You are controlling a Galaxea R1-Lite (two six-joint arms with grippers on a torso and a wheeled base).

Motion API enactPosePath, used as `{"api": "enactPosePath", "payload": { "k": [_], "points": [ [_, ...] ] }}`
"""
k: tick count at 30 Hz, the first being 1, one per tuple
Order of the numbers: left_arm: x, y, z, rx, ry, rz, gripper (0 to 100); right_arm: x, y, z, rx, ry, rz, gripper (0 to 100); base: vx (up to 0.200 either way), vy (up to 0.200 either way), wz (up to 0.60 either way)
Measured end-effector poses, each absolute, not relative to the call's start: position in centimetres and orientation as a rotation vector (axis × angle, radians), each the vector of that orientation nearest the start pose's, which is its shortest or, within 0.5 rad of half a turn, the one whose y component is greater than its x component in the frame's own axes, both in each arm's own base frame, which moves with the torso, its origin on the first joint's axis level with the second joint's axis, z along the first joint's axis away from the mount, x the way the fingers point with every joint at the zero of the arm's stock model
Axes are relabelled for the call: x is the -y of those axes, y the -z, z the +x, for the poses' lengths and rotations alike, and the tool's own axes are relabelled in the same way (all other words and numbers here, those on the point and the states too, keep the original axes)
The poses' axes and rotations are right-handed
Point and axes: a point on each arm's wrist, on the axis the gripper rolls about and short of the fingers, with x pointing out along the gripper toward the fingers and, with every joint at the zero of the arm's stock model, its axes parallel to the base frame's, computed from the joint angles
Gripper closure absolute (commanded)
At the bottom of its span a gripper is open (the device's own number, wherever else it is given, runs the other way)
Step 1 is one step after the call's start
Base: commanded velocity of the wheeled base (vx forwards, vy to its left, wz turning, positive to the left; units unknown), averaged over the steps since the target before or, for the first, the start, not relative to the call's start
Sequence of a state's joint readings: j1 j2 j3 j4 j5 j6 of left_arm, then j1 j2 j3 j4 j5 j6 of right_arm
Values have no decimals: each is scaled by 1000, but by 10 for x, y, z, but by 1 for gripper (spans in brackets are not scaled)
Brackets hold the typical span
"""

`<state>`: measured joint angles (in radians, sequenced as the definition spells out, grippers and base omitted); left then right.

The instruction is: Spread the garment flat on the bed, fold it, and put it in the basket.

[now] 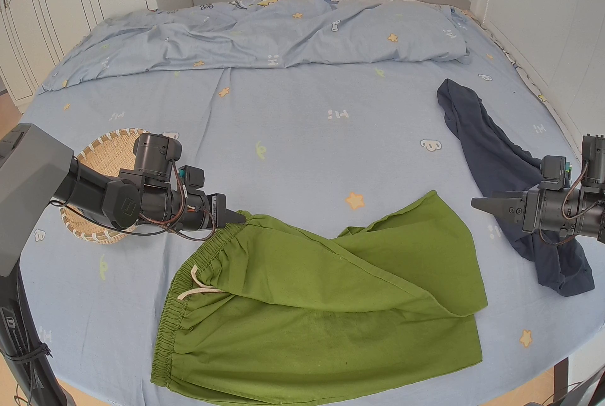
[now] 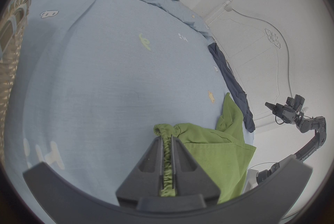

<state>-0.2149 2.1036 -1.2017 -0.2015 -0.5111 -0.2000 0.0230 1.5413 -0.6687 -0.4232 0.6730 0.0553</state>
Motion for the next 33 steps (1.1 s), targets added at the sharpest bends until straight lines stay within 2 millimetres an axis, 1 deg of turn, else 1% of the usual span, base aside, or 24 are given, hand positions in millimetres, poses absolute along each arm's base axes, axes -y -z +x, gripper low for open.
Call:
{"api": "enactPosePath", "payload": {
  "k": [3,8,14,19,22,26,33],
  "points": [
    [93,-107,383,-770,621,-290,100,-20,-172,249,-456,-673,199,0,0,0,0],
    [88,-120,376,-748,609,-308,100,-20,-172,249,-455,-671,200,0,0,0,0],
    [67,-145,370,-685,568,-346,100,-19,-172,250,-458,-670,200,0,0,0,0],
    [56,-157,368,-647,546,-352,100,-19,-171,251,-460,-669,201,0,0,0,0],
    [51,-161,368,-631,535,-355,100,-18,-169,252,-464,-665,204,0,0,0,0],
    [50,-163,369,-617,534,-354,100,-16,-165,257,-477,-654,210,0,0,0,0],
    [50,-163,369,-610,534,-350,100,1,-146,261,-535,-589,243,0,0,0,0]
  ]
}}
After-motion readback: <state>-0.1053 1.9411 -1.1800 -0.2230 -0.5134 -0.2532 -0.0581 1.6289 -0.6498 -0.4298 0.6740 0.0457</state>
